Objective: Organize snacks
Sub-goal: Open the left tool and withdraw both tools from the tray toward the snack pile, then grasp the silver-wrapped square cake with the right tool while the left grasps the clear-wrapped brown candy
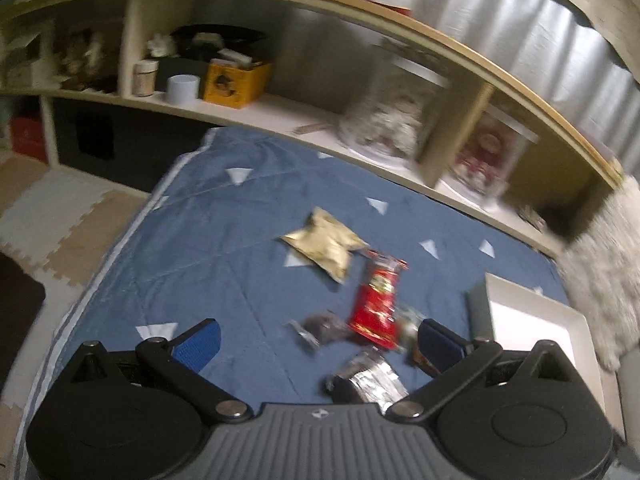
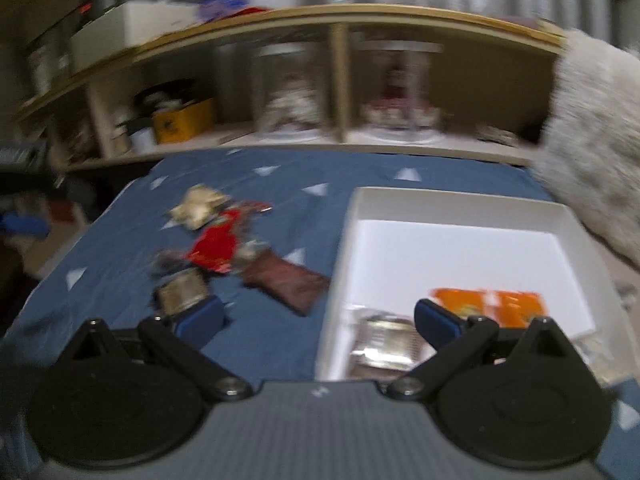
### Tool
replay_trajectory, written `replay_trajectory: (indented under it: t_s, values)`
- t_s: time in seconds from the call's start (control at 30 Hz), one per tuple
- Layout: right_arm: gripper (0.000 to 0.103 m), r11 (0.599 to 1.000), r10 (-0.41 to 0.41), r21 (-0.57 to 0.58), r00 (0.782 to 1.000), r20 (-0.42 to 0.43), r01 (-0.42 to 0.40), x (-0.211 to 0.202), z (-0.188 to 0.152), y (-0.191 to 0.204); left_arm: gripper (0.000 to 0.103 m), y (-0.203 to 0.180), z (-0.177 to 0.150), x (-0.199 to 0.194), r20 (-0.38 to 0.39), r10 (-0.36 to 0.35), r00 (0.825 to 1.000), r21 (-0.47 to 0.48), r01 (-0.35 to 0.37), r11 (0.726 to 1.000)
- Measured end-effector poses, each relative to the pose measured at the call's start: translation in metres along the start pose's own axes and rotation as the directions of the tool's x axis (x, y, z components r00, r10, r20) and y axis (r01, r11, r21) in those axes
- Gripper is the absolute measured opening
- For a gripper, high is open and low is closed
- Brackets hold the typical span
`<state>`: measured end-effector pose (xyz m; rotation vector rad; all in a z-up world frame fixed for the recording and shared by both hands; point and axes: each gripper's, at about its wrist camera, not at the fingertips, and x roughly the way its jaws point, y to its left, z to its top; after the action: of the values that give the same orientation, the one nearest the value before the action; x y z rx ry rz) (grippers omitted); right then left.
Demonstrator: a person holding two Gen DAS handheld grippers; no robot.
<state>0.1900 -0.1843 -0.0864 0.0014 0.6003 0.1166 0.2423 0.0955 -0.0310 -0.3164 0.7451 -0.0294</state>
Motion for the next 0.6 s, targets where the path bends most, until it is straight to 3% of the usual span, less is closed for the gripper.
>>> replay_trajectory:
  t_s: [0.07,0.23,0.4,0.57,0.6]
  values:
    - [0.103,0.999,0.045,-0.023,0.999,-0.004,-0.045,0.015,0.0,0.011,0.103,0.005,0.004,0.009,0.006,-0.008,1.0,-0.023,0.008,1.0]
    - [0.103,0.988,0.152,-0.037,0.988,-0.008,-0.152,0.047,-0.001,0.032,0.103,0.006,0.008,0.034,0.023,-0.12,0.993,-0.02,0.12,0.993]
    - [0.103,0.957,0.287,-0.046,0.958,-0.026,-0.288,0.065,-0.001,0.039,0.103,-0.002,0.007,0.069,-0.011,-0.21,0.978,-0.006,0.21,0.978]
    - [0.103,0.953,0.298,-0.036,0.953,-0.049,-0.3,0.088,0.006,0.044,0.101,-0.009,0.005,0.099,-0.067,-0.193,0.979,0.018,0.195,0.981]
    - [0.103,0.952,0.298,-0.052,0.953,-0.059,-0.301,0.091,0.006,0.046,0.096,-0.008,0.006,0.103,-0.069,-0.191,0.979,0.014,0.193,0.981]
